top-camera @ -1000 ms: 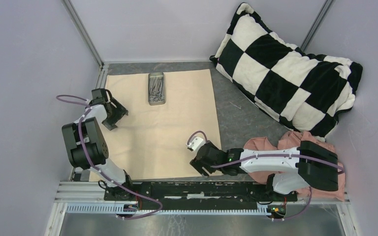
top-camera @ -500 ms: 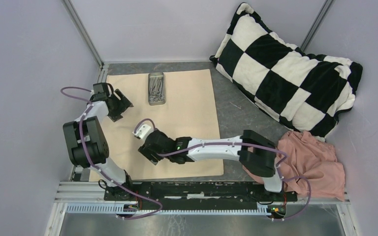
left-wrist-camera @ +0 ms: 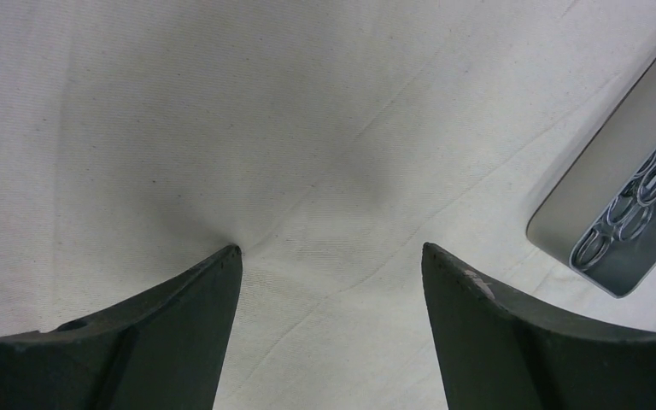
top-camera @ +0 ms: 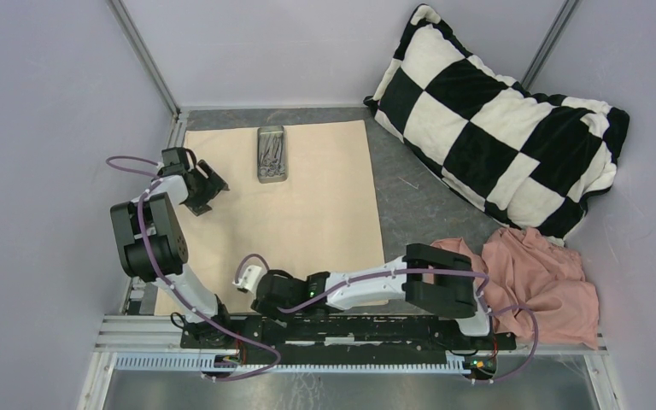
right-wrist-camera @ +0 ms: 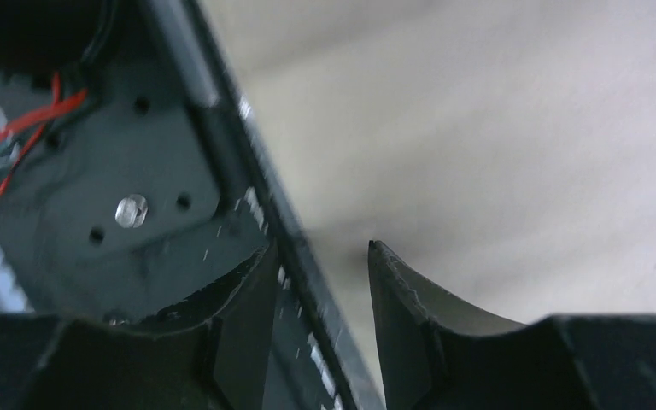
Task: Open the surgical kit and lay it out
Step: Smooth out the surgical kit at the center of the board.
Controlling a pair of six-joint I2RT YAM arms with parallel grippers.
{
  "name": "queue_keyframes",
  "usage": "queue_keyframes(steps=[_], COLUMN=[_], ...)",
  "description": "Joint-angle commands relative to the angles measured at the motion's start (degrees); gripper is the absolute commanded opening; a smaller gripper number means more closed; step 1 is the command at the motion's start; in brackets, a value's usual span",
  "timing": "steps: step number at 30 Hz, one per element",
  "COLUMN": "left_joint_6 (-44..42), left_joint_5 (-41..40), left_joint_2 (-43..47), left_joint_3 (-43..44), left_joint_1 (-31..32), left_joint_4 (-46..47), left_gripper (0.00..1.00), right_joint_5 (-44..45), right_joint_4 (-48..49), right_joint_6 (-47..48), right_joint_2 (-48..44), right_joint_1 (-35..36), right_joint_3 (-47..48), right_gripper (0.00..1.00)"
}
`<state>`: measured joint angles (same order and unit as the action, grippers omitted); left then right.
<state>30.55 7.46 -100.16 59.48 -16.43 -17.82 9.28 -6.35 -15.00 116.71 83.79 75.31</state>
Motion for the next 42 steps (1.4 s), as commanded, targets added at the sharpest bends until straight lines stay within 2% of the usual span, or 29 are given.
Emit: queue_keyframes(steps=[1, 6, 9, 15, 21, 24, 28, 33, 38, 42], left_joint_6=[-2.7, -3.2, -1.3, 3.7, 0.8, -0.8, -2.6, -5.0, -8.7, -8.9], left_joint_5=[-4.2, -4.3, -0.2, 7.2, 2.6, 1.4, -1.2, -2.1, -4.6, 0.2], left_joint_2=[1.3, 8.2, 7.7, 0.4, -4.8, -5.5, -5.9, -5.1, -0.6, 2.3], left_joint_3=[-0.8, -0.2, 1.3, 4.6, 6.1, 4.3, 1.9, 3.7, 3.9, 3.5], left_joint_1=[-0.4, 2.4, 2.5, 2.5, 2.2, 1.4, 1.1, 1.2, 3.6, 3.9], left_joint_4=[-0.7, -0.6, 0.1, 4.3, 3.0, 3.3, 4.0, 2.7, 3.0, 4.3], left_gripper=[0.85, 0.86, 0.85, 0.83, 0.82, 0.82, 0.83, 0.84, 0.86, 0.86], right_joint_5=[-5.9, -3.4, 0.0, 2.0, 6.2, 7.5, 4.9, 2.2, 2.9, 5.2], right_joint_4=[-1.6, -0.2, -0.6, -5.0, -6.2, -5.6, -4.8, -4.4, -3.0, -1.5], right_joint_6=[-1.8, -0.9, 0.6, 3.0, 2.2, 1.0, -0.5, -0.7, 0.1, 2.3], right_joint_2=[-7.7, -12.3, -10.8, -0.6, 7.5, 8.1, 6.4, -0.7, -9.9, -14.5], right_joint_1=[-1.4, -9.9, -13.6, -13.8, -11.5, -8.5, -4.7, -3.0, -9.1, -17.4], right_joint_3=[-2.6, 0.1, 2.0, 13.8, 19.7, 16.2, 9.1, 2.0, 0.9, -2.9], right_gripper=[0.49, 0.58, 0.64, 0.66, 0.59, 0.58, 0.57, 0.57, 0.63, 0.77])
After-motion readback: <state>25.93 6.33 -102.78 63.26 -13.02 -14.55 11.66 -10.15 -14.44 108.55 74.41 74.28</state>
